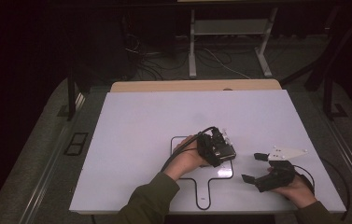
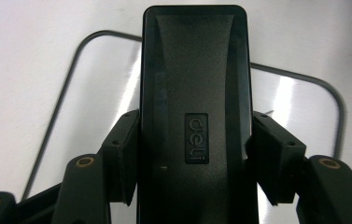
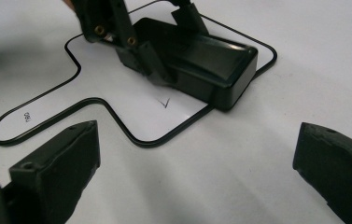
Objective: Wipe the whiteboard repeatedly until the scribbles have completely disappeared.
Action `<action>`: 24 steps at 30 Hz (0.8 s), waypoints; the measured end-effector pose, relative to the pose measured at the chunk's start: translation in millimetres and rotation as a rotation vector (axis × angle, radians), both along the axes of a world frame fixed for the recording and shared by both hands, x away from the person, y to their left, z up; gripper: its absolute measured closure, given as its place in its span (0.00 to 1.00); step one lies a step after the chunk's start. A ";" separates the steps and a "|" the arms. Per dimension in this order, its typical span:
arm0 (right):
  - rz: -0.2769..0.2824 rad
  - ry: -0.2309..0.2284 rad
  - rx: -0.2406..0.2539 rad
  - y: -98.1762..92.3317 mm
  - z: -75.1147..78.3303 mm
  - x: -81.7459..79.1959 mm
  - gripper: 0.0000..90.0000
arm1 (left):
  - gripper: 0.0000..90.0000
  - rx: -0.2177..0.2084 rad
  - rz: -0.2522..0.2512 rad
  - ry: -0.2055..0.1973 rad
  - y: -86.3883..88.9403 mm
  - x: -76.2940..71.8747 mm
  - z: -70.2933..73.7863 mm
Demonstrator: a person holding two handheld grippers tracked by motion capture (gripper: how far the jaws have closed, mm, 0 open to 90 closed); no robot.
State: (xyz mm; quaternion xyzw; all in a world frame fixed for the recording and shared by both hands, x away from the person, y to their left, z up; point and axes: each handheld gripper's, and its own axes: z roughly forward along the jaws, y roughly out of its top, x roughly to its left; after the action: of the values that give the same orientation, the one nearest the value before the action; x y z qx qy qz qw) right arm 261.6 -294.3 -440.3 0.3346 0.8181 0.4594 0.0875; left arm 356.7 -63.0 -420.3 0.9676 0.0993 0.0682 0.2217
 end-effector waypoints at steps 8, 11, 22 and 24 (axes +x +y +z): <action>0.000 -0.010 0.001 0.5 0.3 0.1 0.00 | 0.44 -0.003 -0.067 0.019 -15.6 -20.9 -0.2; -0.001 -0.012 0.002 0.4 0.4 0.2 0.00 | 0.43 -0.003 -0.074 0.013 -18.5 -21.9 -0.1; -0.002 -0.008 0.005 -1.0 0.5 0.5 0.00 | 0.43 0.004 -0.028 0.003 -15.9 -4.9 0.0; -0.002 -0.003 0.005 -0.6 0.6 0.0 0.00 | 0.43 -0.003 -0.054 0.026 -19.5 -12.7 -0.4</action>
State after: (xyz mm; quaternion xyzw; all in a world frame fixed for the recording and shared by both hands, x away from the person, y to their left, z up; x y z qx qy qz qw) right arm 261.6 -294.9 -439.7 0.3349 0.8165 0.4619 0.0881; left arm 344.0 -82.5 -420.8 0.9704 0.0763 0.0496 0.2237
